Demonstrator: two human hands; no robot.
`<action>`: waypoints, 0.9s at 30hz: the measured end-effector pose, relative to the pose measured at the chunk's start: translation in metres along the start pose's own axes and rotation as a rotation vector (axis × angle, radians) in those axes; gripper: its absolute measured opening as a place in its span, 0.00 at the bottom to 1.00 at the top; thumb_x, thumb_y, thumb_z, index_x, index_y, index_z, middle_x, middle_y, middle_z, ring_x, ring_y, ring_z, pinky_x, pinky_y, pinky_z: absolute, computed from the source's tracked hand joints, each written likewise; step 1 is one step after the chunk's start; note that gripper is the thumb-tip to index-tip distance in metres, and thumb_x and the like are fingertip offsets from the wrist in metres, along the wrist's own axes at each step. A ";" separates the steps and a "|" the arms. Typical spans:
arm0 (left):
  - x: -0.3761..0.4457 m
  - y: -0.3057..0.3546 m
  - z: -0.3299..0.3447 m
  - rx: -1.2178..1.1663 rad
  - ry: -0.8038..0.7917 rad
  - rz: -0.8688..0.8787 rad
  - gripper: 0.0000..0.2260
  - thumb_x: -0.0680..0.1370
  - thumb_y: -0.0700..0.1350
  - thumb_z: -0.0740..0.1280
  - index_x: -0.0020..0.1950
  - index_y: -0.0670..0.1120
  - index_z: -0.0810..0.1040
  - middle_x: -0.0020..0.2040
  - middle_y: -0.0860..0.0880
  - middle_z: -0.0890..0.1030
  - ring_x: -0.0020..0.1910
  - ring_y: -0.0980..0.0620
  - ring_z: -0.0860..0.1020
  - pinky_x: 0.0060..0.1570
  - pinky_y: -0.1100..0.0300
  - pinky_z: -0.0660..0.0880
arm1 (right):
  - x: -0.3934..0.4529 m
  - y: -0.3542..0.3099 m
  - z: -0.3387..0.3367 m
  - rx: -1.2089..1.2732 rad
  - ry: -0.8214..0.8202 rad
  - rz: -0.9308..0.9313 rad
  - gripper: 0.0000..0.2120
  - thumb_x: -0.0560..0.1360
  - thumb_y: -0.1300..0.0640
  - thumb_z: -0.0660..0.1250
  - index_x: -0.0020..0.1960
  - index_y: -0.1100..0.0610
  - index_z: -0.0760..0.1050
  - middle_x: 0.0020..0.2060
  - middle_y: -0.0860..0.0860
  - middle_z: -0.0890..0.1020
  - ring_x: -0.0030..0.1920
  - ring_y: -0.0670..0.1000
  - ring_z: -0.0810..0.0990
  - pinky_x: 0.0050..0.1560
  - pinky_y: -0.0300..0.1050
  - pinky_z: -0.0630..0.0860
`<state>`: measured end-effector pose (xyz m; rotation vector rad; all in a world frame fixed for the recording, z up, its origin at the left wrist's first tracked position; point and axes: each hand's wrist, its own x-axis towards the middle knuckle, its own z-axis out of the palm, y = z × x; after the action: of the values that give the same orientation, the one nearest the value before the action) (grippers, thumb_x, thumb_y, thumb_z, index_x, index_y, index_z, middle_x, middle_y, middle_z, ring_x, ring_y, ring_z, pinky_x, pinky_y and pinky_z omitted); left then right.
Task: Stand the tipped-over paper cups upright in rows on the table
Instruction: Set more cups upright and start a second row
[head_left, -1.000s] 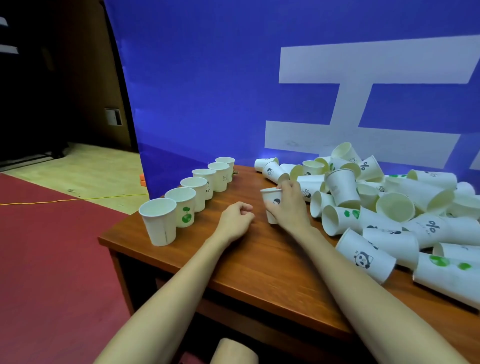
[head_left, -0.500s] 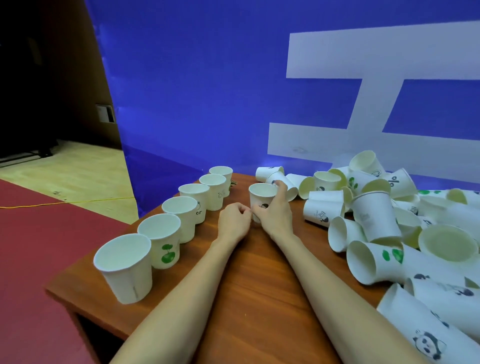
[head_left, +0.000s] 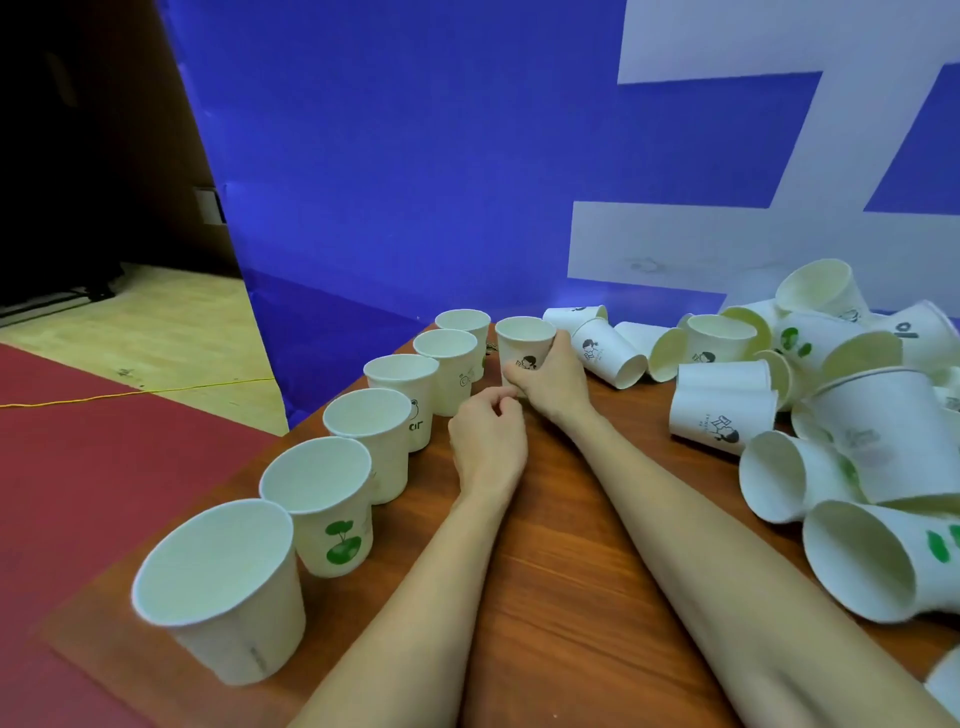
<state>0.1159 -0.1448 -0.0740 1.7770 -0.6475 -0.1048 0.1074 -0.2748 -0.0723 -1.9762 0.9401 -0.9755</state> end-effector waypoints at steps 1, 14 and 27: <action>0.000 0.000 0.001 0.010 0.000 0.012 0.14 0.79 0.43 0.60 0.58 0.49 0.83 0.56 0.51 0.83 0.58 0.52 0.77 0.56 0.64 0.68 | 0.003 0.002 0.003 -0.013 0.006 -0.011 0.24 0.69 0.53 0.72 0.59 0.58 0.67 0.54 0.53 0.78 0.54 0.53 0.77 0.51 0.47 0.73; -0.004 0.003 -0.001 -0.001 -0.016 0.002 0.13 0.78 0.43 0.61 0.57 0.49 0.83 0.53 0.51 0.84 0.54 0.52 0.78 0.52 0.64 0.69 | 0.000 0.004 0.002 -0.100 -0.014 -0.033 0.27 0.68 0.49 0.72 0.61 0.58 0.68 0.57 0.56 0.77 0.58 0.57 0.76 0.56 0.51 0.74; -0.002 0.003 0.000 -0.021 -0.021 -0.005 0.13 0.78 0.44 0.61 0.57 0.48 0.83 0.54 0.52 0.83 0.51 0.56 0.76 0.51 0.65 0.68 | -0.001 0.003 0.001 -0.109 -0.034 0.018 0.35 0.67 0.52 0.72 0.71 0.57 0.62 0.65 0.57 0.71 0.66 0.58 0.71 0.64 0.56 0.71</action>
<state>0.1130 -0.1444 -0.0718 1.7589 -0.6552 -0.1331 0.1067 -0.2748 -0.0760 -2.0644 1.0090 -0.8944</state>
